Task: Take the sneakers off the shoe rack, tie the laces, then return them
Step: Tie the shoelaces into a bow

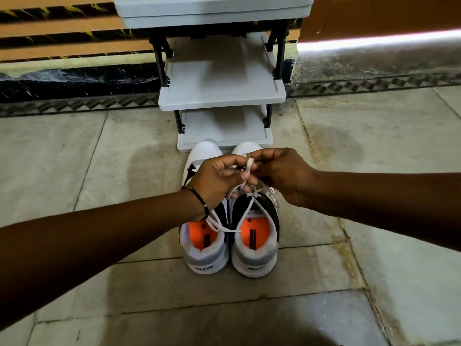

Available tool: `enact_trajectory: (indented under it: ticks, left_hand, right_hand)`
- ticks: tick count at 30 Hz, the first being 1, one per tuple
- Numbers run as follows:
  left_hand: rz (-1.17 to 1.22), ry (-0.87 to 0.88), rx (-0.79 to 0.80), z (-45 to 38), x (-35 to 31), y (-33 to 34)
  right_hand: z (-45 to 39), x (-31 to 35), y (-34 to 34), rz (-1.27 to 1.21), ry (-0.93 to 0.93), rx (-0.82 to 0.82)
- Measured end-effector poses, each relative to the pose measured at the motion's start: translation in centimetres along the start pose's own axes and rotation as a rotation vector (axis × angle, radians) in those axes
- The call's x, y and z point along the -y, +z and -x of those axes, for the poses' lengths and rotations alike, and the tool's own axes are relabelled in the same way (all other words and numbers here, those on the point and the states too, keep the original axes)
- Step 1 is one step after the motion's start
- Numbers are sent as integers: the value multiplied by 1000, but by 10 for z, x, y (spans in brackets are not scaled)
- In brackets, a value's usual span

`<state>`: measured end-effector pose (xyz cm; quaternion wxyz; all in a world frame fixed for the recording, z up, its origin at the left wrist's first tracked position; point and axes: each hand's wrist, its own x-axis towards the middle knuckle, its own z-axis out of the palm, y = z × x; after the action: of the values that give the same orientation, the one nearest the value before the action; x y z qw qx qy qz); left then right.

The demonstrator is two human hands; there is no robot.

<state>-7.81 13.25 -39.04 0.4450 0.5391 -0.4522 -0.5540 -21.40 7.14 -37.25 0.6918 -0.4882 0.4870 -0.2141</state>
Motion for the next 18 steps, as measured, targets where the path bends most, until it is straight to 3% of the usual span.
enact_trajectory:
  ticks: [4, 9, 13, 18]
  left_hand:
    - [104, -135, -12, -5, -2, -2]
    - [-2, -184, 126, -6, -5, -3]
    - [-5, -166, 31, -6, 2, 1]
    - [38, -139, 33, -4, -1, 2]
  right_hand:
    - [-3, -1, -9, 112, -84, 37]
    - [-2, 12, -21, 657, -345, 250]
    - [0, 30, -24, 961, -329, 461]
    - [-2, 27, -23, 923, -403, 295]
